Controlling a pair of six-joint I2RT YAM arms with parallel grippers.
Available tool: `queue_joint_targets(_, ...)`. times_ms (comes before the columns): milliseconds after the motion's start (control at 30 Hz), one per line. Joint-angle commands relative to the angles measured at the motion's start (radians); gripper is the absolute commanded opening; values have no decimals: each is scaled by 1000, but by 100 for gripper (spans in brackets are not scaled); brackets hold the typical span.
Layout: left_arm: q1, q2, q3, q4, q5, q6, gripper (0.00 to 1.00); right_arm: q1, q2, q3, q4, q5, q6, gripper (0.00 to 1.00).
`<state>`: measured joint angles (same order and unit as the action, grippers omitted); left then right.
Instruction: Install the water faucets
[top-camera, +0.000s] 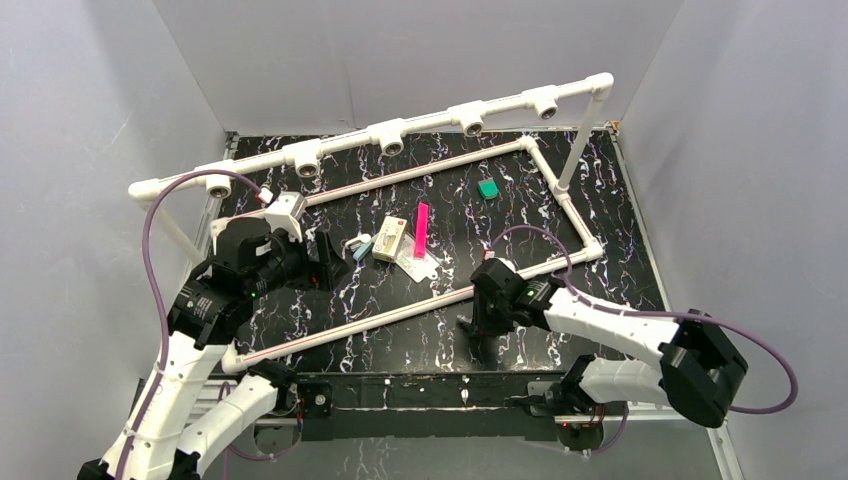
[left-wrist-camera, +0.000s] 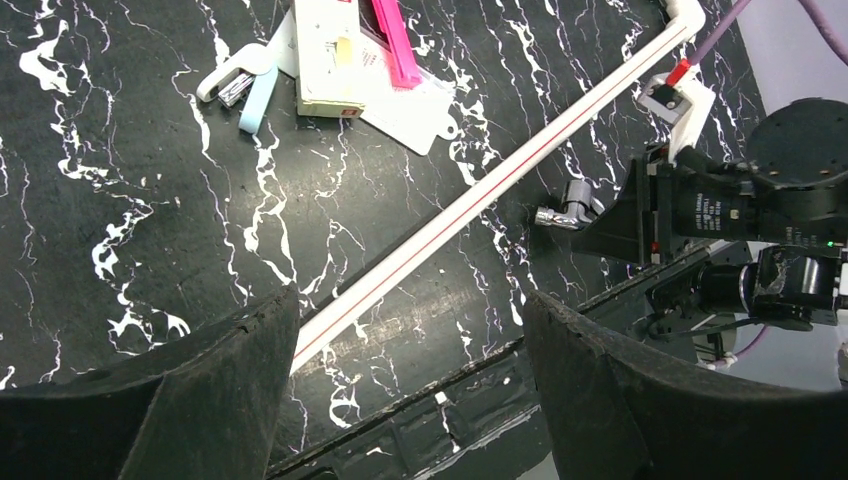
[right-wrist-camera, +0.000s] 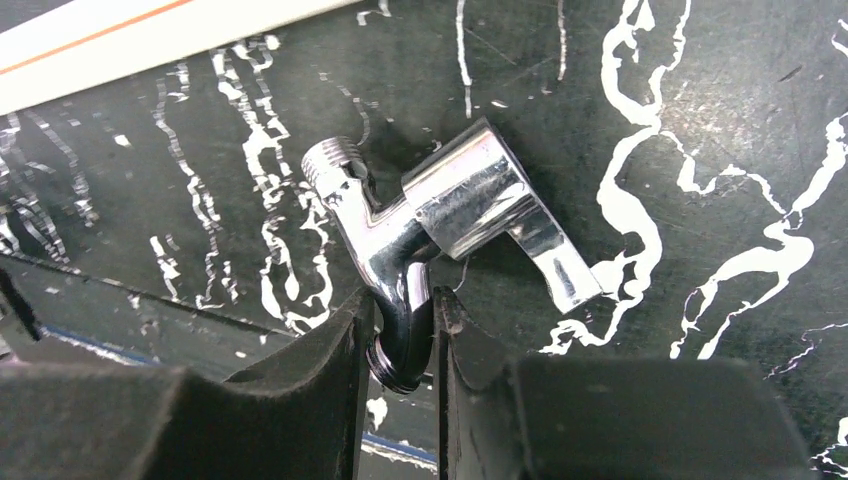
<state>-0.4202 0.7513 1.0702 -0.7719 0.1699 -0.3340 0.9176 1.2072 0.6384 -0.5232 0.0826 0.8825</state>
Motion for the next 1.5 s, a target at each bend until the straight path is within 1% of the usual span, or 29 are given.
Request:
queue_joint_targets(0,1,-1,2,-20,36,-7,80,13,-98,-3,24,1,-50,1)
queue_joint_targets(200,1,-5,-10,-11,82,-45,80,24,-207,-6,56,-17,-141,1)
queue_joint_targets(367,1,-12,-35,3,125,-84,80,44,-278,-5,114,-42,-237,1)
queue_joint_targets(700,1,-41,-107,72,239,-230,80,97,-365,3,299,-55,-456,1)
queue_joint_targets(833,1,-48,-143,102,292,-284,80,98,-371,11,407,-114,-556,1)
queue_joint_targets(1000,1,-51,-207,185,382,-377,79,100,-345,35,529,-189,-638,1)
queue_joint_targets(1233,-1,-36,-251,286,501,-480,78,118,-325,35,739,-246,-656,1)
queue_joint_targets(1367,-3,-48,-297,412,564,-586,76,140,-291,66,803,-251,-663,1)
queue_joint_targets(1467,-4,-68,-319,502,580,-653,76,160,-266,94,840,-247,-668,1)
